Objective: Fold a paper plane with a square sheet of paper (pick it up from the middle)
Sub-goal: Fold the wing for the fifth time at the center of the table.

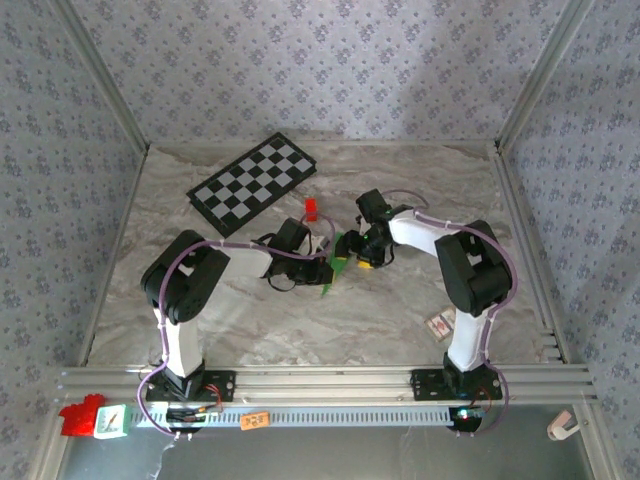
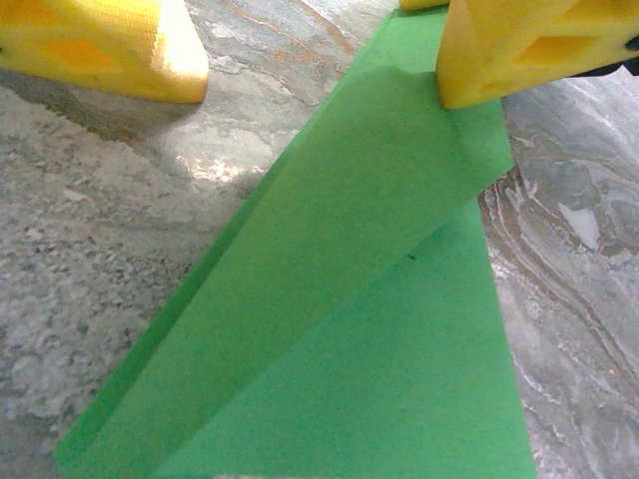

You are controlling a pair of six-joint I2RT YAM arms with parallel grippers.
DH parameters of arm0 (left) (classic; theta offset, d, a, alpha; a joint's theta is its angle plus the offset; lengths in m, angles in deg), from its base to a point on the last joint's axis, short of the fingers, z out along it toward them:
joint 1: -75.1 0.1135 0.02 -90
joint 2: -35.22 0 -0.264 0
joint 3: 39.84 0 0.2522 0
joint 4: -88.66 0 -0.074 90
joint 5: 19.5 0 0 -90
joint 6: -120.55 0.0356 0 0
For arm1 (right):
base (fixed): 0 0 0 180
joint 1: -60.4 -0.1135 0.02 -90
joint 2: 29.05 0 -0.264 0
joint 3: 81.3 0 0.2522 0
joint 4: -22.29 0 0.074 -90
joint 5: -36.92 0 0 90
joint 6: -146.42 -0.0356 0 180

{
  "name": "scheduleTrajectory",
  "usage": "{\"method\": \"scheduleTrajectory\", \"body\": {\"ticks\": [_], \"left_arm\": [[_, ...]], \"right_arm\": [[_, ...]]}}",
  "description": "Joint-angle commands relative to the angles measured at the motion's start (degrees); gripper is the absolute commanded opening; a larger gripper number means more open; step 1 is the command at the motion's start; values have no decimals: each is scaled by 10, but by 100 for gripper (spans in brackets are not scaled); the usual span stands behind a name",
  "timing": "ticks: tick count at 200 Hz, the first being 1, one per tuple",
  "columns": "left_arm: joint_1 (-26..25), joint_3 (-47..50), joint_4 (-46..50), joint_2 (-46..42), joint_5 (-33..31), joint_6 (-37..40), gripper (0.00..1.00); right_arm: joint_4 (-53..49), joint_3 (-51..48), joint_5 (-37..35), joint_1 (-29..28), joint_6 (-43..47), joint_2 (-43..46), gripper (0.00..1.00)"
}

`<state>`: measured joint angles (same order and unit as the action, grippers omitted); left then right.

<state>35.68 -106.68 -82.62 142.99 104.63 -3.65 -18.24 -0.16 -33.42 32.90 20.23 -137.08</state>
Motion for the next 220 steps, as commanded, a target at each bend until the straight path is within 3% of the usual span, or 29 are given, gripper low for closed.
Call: {"method": "scheduleTrajectory", "body": {"ticks": [1,64,160,188,220], "left_arm": [[1,10,14,25,-13,3,11],[8,1,28,30,0,-10,4],[22,1,15,45,41,-39,1],[23,6,2,47,45,-47,0],[26,9,-2,49,47,-49,0]], "right_arm": [[-11,-9,-56,-9,-17,-62,68],[-13,2,-34,-7,-17,-68,68],[171,-128,94,54,27,131,63],[251,-176,156,59,30,143,56],[309,-191,199,46,29,117,36]]}}
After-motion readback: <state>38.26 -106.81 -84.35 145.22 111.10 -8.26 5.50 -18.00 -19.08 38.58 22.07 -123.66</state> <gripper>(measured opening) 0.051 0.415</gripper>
